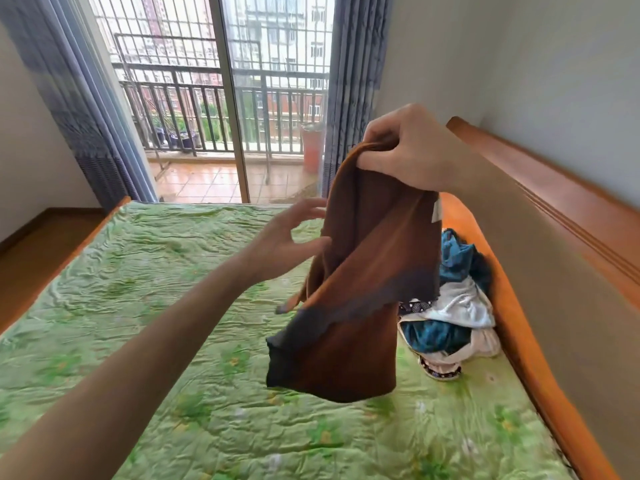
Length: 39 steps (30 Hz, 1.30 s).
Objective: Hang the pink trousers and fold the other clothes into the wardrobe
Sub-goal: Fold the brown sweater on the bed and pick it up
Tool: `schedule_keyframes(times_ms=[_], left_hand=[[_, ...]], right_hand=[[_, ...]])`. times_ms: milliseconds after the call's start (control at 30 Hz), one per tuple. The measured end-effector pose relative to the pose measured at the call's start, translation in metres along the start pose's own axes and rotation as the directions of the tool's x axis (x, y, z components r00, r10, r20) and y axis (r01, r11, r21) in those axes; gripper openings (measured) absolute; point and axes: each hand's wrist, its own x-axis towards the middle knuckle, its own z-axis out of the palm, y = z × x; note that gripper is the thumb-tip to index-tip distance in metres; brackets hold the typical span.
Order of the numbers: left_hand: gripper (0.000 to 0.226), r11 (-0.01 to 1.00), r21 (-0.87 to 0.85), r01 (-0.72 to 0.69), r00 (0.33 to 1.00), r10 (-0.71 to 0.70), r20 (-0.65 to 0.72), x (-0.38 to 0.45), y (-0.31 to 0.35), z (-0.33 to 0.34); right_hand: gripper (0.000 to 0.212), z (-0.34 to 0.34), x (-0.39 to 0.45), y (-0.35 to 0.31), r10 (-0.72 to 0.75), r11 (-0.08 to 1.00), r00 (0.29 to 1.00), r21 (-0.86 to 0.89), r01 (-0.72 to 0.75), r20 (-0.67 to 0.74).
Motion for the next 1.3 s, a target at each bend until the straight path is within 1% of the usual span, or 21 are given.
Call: schedule_keyframes(times_ms=[33, 100, 167, 200, 300, 367, 467, 600, 667, 733, 800, 833, 933, 1000, 1033, 1067, 1100, 1167, 1233, 1267, 1300], left_hand=[[0.036, 1.000, 0.003, -0.030, 1.000, 0.030, -0.006, 0.006, 0.006, 0.005], [0.027, 0.999, 0.025, -0.021, 1.000, 0.021, 0.005, 0.013, 0.011, 0.011], [0.024, 0.998, 0.055, 0.039, 0.999, -0.039, -0.006, 0.016, 0.010, 0.012], [0.023, 0.995, 0.066, 0.079, 0.996, -0.077, -0.038, 0.015, 0.008, 0.013], [0.028, 0.988, 0.054, 0.147, 0.980, -0.139, -0.142, 0.019, 0.008, 0.013], [0.031, 0.987, 0.034, 0.156, 0.976, -0.148, -0.160, 0.022, 0.012, 0.010], [0.034, 0.992, 0.013, 0.123, 0.986, -0.120, -0.118, 0.027, 0.018, 0.007], [0.041, 0.994, -0.030, 0.102, 0.993, -0.104, -0.060, 0.027, 0.021, 0.012], [0.039, 0.992, -0.058, 0.115, 0.993, -0.117, -0.033, 0.027, 0.026, 0.019], [0.036, 0.989, -0.070, 0.128, 0.991, -0.131, -0.028, 0.027, 0.032, 0.027], [0.035, 0.984, -0.088, 0.157, 0.984, -0.163, -0.067, 0.027, 0.034, 0.035], [0.035, 0.979, -0.104, 0.177, 0.977, -0.188, -0.102, 0.028, 0.035, 0.039], [0.032, 0.955, -0.184, 0.232, 0.941, -0.268, -0.206, 0.030, 0.037, 0.048], [0.029, 0.926, -0.261, 0.272, 0.901, -0.340, -0.271, 0.033, 0.036, 0.051], [0.029, 0.909, -0.296, 0.293, 0.876, -0.380, -0.299, 0.035, 0.035, 0.051], [0.030, 0.889, -0.333, 0.313, 0.849, -0.420, -0.321, 0.037, 0.034, 0.050], [0.031, 0.869, -0.367, 0.333, 0.822, -0.458, -0.338, 0.039, 0.032, 0.048], [0.033, 0.837, -0.404, 0.370, 0.776, -0.518, -0.361, 0.042, 0.028, 0.043], [0.037, 0.814, -0.426, 0.395, 0.736, -0.558, -0.384, 0.044, 0.024, 0.038], [0.038, 0.807, -0.431, 0.403, 0.721, -0.570, -0.393, 0.044, 0.020, 0.035], [0.037, 0.807, -0.425, 0.411, 0.713, -0.575, -0.402, 0.044, 0.015, 0.031]], right_hand=[[0.014, 0.000, 0.000, 0.001, -0.007, 1.000, 1.000, -0.004, 0.007, 0.011], [0.015, 0.000, -0.002, 0.005, -0.015, 1.000, 0.999, -0.026, 0.016, 0.032], [0.015, -0.004, -0.006, 0.015, -0.003, 0.998, 0.999, -0.061, 0.005, 0.040], [0.015, -0.006, -0.008, 0.021, 0.004, 0.997, 0.999, -0.082, -0.001, 0.041], [0.013, -0.011, -0.014, 0.041, 0.015, 0.985, 0.998, -0.171, -0.006, 0.053], [0.013, -0.011, -0.019, 0.054, 0.041, 0.980, 0.995, -0.197, -0.023, 0.092], [0.013, -0.004, -0.027, 0.077, 0.122, 0.976, 0.985, -0.197, -0.097, 0.123], [0.010, 0.021, -0.038, 0.109, 0.198, 0.974, 0.977, -0.131, -0.187, 0.076], [0.017, 0.038, -0.045, 0.120, 0.253, 0.961, 0.966, -0.125, -0.245, 0.057], [0.029, 0.057, -0.055, 0.127, 0.292, 0.952, 0.955, -0.115, -0.284, 0.057], [0.042, 0.080, -0.067, 0.129, 0.319, 0.948, 0.945, -0.035, -0.317, 0.078], [0.044, 0.092, -0.074, 0.129, 0.324, 0.946, 0.943, -0.001, -0.325, 0.076], [0.034, 0.127, -0.100, 0.119, 0.296, 0.953, 0.955, 0.073, -0.295, 0.004], [0.027, 0.148, -0.120, 0.105, 0.256, 0.952, 0.966, 0.182, -0.247, -0.028], [0.029, 0.158, -0.131, 0.097, 0.245, 0.947, 0.969, 0.218, -0.234, -0.022], [0.033, 0.169, -0.142, 0.093, 0.239, 0.943, 0.971, 0.239, -0.232, 0.003], [0.039, 0.177, -0.153, 0.087, 0.245, 0.942, 0.968, 0.220, -0.252, 0.062], [0.044, 0.195, -0.168, 0.083, 0.256, 0.953, 0.943, 0.105, -0.283, 0.214], [0.034, 0.209, -0.173, 0.085, 0.296, 0.948, 0.890, 0.011, -0.319, 0.348], [0.026, 0.214, -0.172, 0.088, 0.325, 0.934, 0.872, 0.019, -0.356, 0.365], [0.024, 0.216, -0.171, 0.089, 0.357, 0.916, 0.861, 0.046, -0.399, 0.361]])
